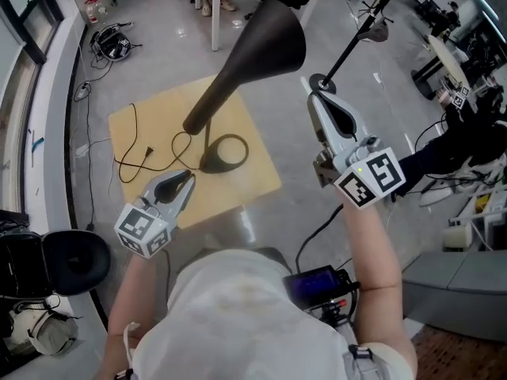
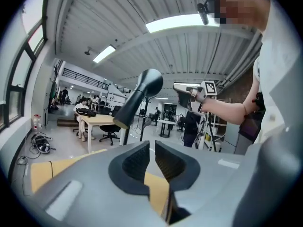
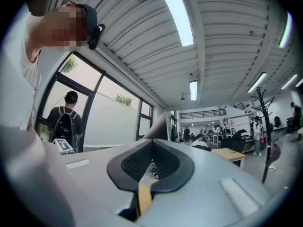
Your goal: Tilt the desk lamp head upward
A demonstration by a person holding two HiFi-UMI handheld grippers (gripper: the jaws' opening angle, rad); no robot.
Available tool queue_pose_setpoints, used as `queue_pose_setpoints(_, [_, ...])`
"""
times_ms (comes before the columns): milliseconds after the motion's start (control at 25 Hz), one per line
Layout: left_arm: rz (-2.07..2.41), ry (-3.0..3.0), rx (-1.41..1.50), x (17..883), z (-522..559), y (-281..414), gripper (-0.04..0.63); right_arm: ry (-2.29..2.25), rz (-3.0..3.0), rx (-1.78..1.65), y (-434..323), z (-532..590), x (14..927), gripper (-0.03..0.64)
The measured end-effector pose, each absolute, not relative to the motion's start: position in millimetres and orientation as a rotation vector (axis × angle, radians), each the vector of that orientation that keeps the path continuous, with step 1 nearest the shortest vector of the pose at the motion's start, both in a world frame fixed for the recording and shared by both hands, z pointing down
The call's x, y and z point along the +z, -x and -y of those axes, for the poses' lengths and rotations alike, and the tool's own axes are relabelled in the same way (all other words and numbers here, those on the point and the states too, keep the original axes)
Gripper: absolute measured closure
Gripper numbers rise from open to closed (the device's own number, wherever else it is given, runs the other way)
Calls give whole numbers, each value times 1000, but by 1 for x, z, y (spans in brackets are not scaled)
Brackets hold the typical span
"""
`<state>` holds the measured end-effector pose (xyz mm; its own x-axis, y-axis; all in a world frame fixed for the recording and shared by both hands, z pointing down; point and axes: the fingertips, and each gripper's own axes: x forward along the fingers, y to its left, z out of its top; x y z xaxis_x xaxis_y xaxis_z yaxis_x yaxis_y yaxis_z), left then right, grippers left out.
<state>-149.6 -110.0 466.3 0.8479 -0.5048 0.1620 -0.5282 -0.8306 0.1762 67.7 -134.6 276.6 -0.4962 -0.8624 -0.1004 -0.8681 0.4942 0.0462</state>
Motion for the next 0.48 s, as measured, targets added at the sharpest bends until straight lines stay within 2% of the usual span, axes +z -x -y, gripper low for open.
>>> queue_pose_setpoints(480, [926,-2708,143,482,46,92,594,1216,-2925,-63,-107,61,396,604])
